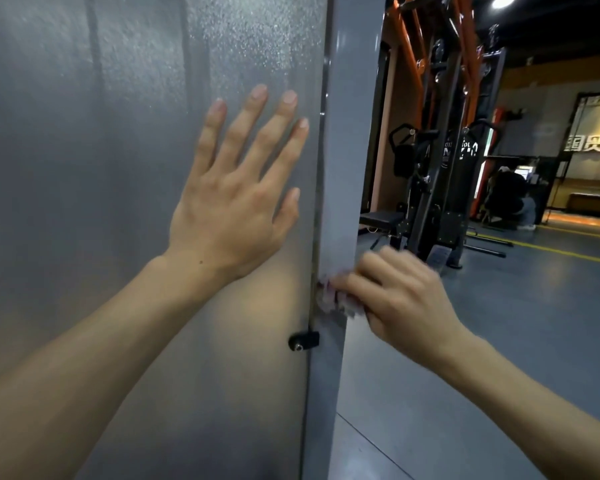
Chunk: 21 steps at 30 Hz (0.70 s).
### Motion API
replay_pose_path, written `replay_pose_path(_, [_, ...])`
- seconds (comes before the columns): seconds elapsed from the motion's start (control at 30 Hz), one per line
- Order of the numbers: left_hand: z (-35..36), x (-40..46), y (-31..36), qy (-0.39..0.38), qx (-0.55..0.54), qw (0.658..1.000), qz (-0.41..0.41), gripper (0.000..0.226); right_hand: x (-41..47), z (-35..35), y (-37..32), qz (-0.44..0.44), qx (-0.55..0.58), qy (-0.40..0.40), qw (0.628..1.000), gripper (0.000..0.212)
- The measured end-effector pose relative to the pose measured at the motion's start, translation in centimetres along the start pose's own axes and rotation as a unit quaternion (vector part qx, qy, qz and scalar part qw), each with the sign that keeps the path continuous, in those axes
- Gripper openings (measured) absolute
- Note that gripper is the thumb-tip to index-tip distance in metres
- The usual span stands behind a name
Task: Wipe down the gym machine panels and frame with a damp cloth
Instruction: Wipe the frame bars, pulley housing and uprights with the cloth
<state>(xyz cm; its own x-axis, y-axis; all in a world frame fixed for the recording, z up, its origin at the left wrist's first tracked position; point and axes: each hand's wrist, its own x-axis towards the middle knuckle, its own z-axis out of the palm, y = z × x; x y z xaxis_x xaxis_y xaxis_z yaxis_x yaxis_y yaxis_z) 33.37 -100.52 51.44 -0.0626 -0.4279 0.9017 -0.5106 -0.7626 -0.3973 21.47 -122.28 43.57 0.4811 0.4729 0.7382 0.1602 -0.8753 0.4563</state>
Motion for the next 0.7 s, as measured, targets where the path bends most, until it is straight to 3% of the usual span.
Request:
replay_pose_path(0.17, [-0.1,-1.2,0.7,-0.004,-0.023,1.000,-0.004,0.064,2.2,-0.9,0.1,0.057,0.000,0.051,0.997,0.010])
replay_pose_path(0.43, [-0.3,-5.7,2.2,-0.025,-0.055,0.998,0.030,0.065,-2.7,1.5,-2.6,0.024,0.011,-0.029,0.999,0.017])
replay_pose_path(0.7, [-0.6,-8.1,3.4,-0.048,-0.090,0.995,0.021,0.066,-6.1,3.9,-6.2,0.171,0.051,0.016,0.984,0.020])
